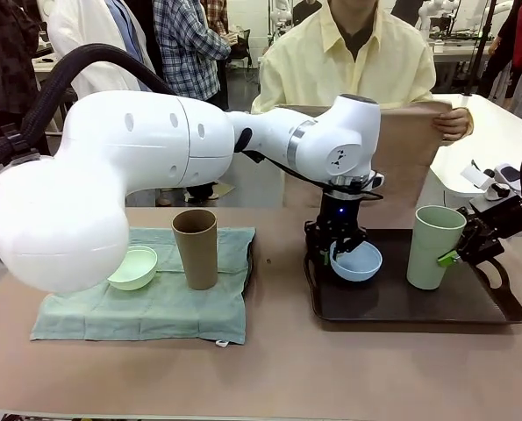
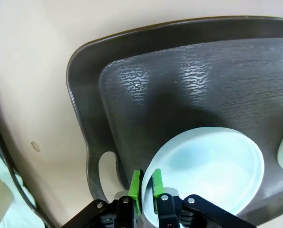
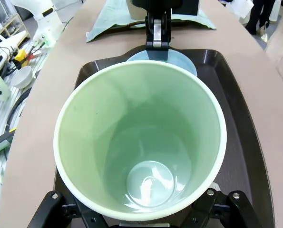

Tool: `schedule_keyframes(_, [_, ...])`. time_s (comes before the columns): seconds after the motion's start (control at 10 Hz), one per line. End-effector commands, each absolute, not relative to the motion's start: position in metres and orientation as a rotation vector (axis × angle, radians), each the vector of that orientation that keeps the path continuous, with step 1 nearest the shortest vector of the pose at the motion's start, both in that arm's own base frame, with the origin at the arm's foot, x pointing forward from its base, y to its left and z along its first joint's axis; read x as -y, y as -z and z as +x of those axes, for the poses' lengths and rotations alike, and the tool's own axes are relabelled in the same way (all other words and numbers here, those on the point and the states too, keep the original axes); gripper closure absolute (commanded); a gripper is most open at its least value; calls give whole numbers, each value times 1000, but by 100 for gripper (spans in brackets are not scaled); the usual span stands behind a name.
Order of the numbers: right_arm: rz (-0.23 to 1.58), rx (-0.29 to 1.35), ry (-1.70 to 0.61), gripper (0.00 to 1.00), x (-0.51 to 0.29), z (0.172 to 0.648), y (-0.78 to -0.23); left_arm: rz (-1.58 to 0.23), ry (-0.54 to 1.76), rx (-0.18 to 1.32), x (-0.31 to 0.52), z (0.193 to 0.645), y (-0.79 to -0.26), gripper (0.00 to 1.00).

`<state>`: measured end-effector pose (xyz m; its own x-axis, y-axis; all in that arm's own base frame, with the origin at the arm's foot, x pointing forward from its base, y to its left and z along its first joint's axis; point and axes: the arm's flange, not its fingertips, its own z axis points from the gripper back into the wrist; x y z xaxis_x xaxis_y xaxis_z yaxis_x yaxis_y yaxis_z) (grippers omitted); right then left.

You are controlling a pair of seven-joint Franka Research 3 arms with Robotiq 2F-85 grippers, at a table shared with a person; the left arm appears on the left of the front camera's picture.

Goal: Set up a tray with a mat and arrange the tableware.
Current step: Pick up the Picnic Bowl and Reusable plastic cup from the Handle tray in front of the human's position and hold them in the air.

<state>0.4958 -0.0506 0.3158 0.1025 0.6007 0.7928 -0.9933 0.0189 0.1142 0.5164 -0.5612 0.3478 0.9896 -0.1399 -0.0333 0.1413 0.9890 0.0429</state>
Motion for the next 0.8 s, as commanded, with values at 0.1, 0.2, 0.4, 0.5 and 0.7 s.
schedule_keyframes(0.1, [802,664,-1373,100,48,498,-312,67,107,-32,571,522,-350,100])
schedule_keyframes(0.2, [805,668,-1374,100,48,498,-312,68,106,-32,571,522,-351,100])
schedule_keyframes(0.4, [798,661,-1368,73,48,494,-317,65,113,-30,569,521,-353,100])
schedule_keyframes(0.5, [792,656,-1385,73,49,485,-337,45,112,-52,567,518,-361,100])
schedule_keyframes(0.7, [721,703,-1416,73,52,458,-412,8,136,22,566,497,-412,100])
